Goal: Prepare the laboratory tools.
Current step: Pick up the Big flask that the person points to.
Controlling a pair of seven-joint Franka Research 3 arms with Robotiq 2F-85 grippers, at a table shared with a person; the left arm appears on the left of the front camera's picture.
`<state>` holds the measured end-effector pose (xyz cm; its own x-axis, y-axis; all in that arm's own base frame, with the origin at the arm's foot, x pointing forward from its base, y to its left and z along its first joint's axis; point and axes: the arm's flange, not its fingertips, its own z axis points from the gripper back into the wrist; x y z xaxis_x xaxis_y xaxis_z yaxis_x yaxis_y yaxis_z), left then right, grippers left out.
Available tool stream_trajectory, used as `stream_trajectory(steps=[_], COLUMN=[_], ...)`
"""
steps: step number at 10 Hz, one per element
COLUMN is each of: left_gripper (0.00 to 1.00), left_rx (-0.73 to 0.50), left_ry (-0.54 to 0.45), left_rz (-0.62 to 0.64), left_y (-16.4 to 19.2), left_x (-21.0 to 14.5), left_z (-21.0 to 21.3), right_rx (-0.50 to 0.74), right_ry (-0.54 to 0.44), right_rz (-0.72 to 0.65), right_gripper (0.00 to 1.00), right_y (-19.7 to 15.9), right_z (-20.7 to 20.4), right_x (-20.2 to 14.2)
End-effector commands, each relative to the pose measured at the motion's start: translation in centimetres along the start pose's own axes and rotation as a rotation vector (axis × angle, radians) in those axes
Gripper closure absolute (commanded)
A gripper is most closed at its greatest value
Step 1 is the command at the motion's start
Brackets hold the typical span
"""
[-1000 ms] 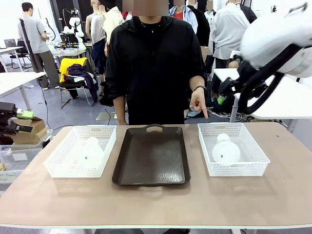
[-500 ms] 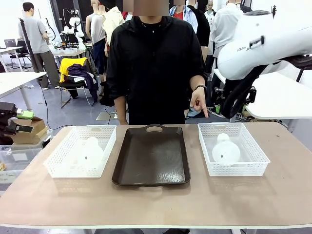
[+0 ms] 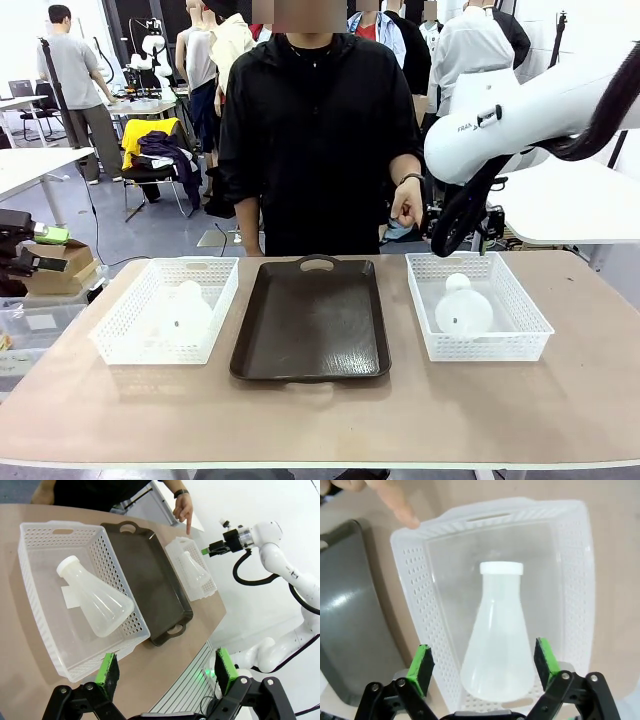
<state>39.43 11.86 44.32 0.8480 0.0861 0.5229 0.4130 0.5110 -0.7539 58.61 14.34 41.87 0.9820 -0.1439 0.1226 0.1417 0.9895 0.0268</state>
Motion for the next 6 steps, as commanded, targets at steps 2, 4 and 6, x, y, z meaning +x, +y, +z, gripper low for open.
stream_trajectory(steps=[2, 4, 6], left_gripper=[0.0, 0.0, 0.0], left_rx=[-0.007, -0.007, -0.007], left_ry=[0.002, 0.002, 0.002], left_rz=[-0.012, -0.012, -0.012], left_y=[0.0, 0.0, 0.0], left_x=[-0.1, -0.1, -0.1], left_z=[0.2, 0.2, 0.2], right_rx=[0.086, 0.039, 0.028], right_ry=[0.058, 0.078, 0.09], right_rz=[0.076, 0.12, 0.125], right_gripper=[0.0, 0.0, 0.0], right_y=[-1.3, -1.7, -1.6], right_z=[-2.1, -3.5, -4.5], right_x=[1.2, 1.8, 2.5])
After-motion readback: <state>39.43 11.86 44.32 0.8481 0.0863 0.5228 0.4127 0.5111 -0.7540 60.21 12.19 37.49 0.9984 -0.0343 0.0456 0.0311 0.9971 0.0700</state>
